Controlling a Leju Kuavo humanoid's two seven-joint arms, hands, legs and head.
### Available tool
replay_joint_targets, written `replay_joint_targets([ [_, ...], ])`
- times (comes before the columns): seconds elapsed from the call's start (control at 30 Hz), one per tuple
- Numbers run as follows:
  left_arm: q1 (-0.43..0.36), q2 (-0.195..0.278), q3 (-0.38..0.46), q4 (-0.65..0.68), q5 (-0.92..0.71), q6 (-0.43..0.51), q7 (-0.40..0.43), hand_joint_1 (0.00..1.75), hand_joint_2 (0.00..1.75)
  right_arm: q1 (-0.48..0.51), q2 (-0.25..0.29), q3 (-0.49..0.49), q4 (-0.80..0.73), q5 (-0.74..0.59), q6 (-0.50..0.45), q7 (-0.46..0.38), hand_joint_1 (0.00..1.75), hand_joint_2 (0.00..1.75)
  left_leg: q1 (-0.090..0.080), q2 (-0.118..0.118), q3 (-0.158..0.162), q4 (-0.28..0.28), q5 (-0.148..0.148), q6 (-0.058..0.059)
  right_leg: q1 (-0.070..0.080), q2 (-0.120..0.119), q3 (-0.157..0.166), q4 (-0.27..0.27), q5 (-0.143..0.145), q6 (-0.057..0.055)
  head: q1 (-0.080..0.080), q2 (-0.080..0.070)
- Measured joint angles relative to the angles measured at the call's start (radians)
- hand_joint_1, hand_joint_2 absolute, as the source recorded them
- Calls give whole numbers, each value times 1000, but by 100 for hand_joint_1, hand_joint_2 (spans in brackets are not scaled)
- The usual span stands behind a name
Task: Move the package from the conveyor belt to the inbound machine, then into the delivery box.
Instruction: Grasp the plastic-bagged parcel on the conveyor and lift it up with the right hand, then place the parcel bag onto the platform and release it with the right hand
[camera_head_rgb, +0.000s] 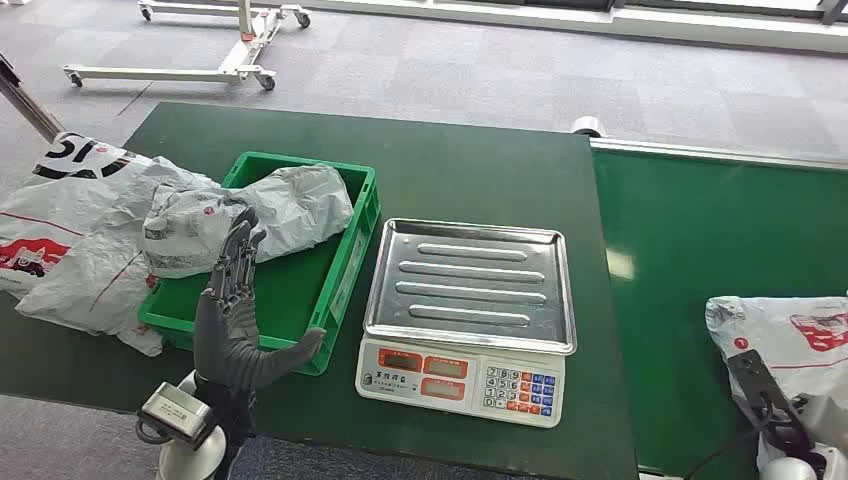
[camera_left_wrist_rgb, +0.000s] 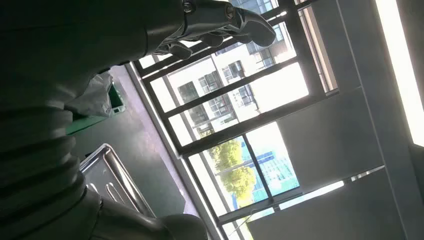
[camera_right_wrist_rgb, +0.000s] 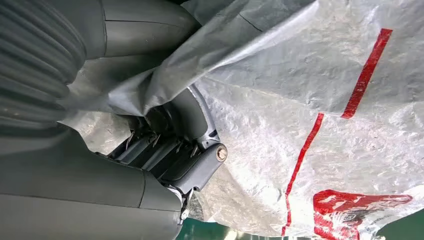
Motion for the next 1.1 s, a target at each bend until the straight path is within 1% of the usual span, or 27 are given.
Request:
replay_joint_targets([
  [0.1, 0, 3, -1, 0, 3, 6, 0, 0, 175, 2, 5, 0, -12, -1, -1, -4, 175, 175, 0, 0, 0, 0, 0, 0, 0, 0, 0, 0, 0, 0, 0, 0],
  [0.17, 0, 5, -3, 0, 6, 9, 0, 0, 175, 6, 12, 0, -34, -8, -41, -22, 175, 175, 0, 0, 0, 0, 0, 0, 0, 0, 0, 0, 0, 0, 0, 0],
  [0.2, 0, 6, -4, 0, 7, 10, 0, 0, 175, 8, 19, 0, -52, -13, -87, -37, 175, 175, 0, 0, 0, 0, 0, 0, 0, 0, 0, 0, 0, 0, 0, 0],
  [0.27, 0, 6, -7, 0, 7, 8, 0, 0, 175, 14, 39, 0, -109, -19, -214, -69, 175, 175, 0, 0, 0, 0, 0, 0, 0, 0, 0, 0, 0, 0, 0, 0],
  [0.33, 0, 6, -8, 0, 7, 5, 0, 0, 175, 16, 58, 0, -166, -19, -300, -87, 175, 175, 0, 0, 0, 0, 0, 0, 1, 0, 0, 0, 0, 0, 0, 0],
  [0.57, 0, 6, -9, 0, 4, 3, 0, 0, 175, 23, 93, 0, -257, -25, -336, -96, 175, 175, 0, 0, 0, 0, 0, 0, 0, 0, 0, 0, 0, 0, 0, 0],
  [0.63, 0, 6, -11, 1, 2, -1, 0, 0, 175, 31, 107, 1, -293, -33, -372, -109, 175, 175, 0, 0, 0, 0, 0, 0, 0, 0, 0, 0, 0, 0, 0, 0],
  [0.73, -1, 6, -16, 4, 2, -9, 0, 0, 175, 50, 140, 14, -387, -30, -463, -143, 175, 175, 0, 0, 0, 0, 0, 0, 0, 0, 0, 0, 0, 0, 0, 0],
  [0.83, -6, 5, -19, 10, 2, -11, 0, 0, 175, 67, 178, 49, -508, 4, -511, -161, 175, 175, 0, 1, 0, 0, 0, 0, 1, 1, 0, 0, 0, 0, 0, 0],
  [1.0, -23, 4, -25, 24, 2, -8, 0, 0, 175, 78, 225, 135, -674, 89, -523, -185, 175, 175, 0, 1, 0, 0, 1, -1, 1, 1, 0, 0, 0, -1, 0, 0],
  [1.1, -34, 4, -26, 32, 2, -8, 0, 0, 175, 78, 246, 181, -741, 117, -525, -189, 175, 175, 0, 1, 1, 0, 1, -1, 1, 1, 0, 0, 0, -1, 0, 0],
])
